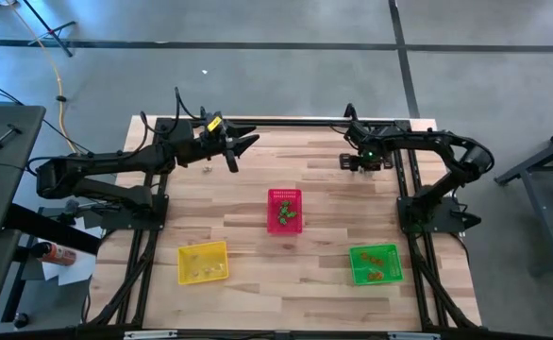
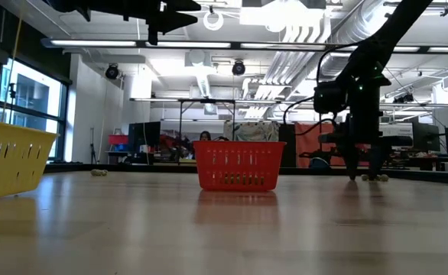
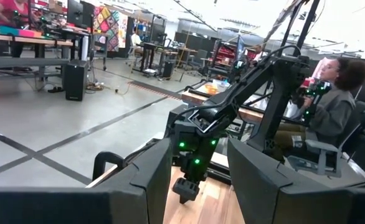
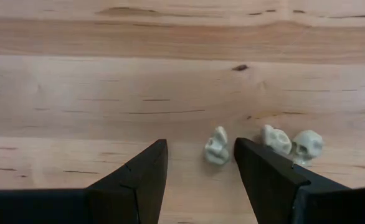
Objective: Sort Halloween decoration
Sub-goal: Put the white skull toy into the yellow bin
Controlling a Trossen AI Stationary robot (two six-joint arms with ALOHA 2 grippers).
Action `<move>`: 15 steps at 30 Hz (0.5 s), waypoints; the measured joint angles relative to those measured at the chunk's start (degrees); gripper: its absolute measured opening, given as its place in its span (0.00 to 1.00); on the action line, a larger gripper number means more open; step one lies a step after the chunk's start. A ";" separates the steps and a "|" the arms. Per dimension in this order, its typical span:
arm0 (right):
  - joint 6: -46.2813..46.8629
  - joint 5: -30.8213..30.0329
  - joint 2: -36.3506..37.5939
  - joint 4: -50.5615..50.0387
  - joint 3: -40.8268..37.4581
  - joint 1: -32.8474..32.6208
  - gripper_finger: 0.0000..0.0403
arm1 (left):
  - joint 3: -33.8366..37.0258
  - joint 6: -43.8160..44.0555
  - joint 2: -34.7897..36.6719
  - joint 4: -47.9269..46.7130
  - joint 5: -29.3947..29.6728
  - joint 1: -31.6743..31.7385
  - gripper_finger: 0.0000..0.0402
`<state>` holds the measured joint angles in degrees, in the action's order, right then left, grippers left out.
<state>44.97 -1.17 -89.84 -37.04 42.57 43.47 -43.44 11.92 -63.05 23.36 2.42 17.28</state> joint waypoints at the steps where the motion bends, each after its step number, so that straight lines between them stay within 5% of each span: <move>1: 0.18 -0.27 -0.07 -0.02 0.00 -0.01 0.47 | 0.00 0.00 0.00 -0.02 -0.01 0.00 0.36; 15: 1.26 -3.04 -0.20 -0.02 -0.18 -0.03 0.23 | 0.00 0.00 0.01 -1.18 -0.01 0.00 0.36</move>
<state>46.23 -4.21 -90.04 -37.06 42.39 43.44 -43.44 11.93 -63.03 22.18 2.42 17.28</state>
